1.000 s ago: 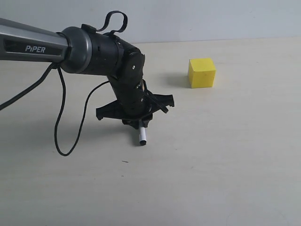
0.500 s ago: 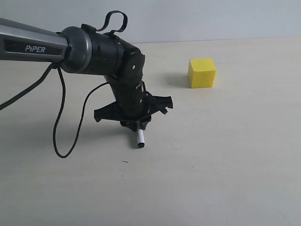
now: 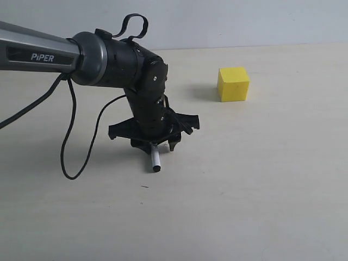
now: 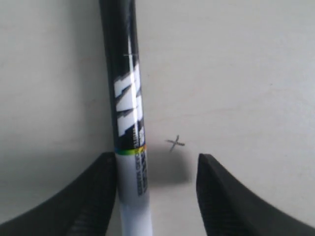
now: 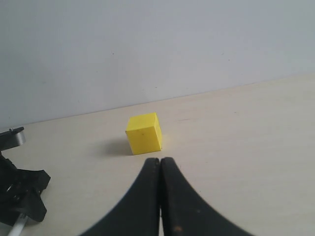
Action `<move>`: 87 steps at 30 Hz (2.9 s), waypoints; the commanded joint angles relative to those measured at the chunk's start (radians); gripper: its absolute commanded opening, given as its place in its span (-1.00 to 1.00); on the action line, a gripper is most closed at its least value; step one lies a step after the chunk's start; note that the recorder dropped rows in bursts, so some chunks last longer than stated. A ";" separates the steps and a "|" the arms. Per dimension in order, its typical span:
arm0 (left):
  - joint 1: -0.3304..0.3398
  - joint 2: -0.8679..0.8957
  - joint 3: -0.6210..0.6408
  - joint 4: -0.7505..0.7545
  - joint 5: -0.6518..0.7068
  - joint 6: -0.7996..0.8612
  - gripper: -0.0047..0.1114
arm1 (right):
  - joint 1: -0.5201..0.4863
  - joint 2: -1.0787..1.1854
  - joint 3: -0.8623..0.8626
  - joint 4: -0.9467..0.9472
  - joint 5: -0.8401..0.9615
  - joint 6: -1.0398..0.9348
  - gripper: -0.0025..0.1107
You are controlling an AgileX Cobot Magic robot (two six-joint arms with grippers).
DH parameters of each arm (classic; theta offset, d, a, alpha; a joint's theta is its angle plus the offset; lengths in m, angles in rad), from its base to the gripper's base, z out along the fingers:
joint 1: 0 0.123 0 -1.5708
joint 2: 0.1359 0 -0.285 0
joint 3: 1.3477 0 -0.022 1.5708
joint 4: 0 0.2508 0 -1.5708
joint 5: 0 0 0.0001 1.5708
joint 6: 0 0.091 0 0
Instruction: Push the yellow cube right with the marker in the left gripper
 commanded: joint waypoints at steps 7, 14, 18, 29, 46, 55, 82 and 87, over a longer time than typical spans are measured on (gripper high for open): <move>0.003 0.002 -0.004 0.066 -0.010 0.075 -0.05 | 0.000 -0.003 0.004 0.002 -0.006 0.000 -0.96; 0.003 0.002 -0.004 0.080 -0.055 0.139 -0.05 | 0.000 -0.003 0.004 0.002 -0.006 0.000 -0.96; 0.003 -0.010 -0.004 0.082 -0.053 0.139 -0.05 | 0.000 -0.003 0.004 0.002 -0.006 0.000 -0.96; -0.005 -0.116 -0.004 0.152 0.076 0.166 -0.05 | 0.000 -0.003 0.004 0.002 -0.006 0.000 -0.96; -0.271 -0.533 0.198 0.282 0.148 0.118 -0.06 | 0.000 -0.003 0.004 0.002 -0.006 0.000 -0.96; -0.556 -0.913 0.516 0.688 0.074 -0.323 -0.13 | 0.000 -0.003 0.004 0.002 -0.006 0.000 -0.96; -0.621 -1.126 0.816 0.795 -0.017 -0.341 -0.91 | 0.000 -0.003 0.004 0.002 -0.006 0.000 -0.96; -0.502 -1.152 0.816 0.784 -0.019 -0.332 -0.91 | 0.000 -0.003 0.004 0.002 -0.006 0.000 -0.96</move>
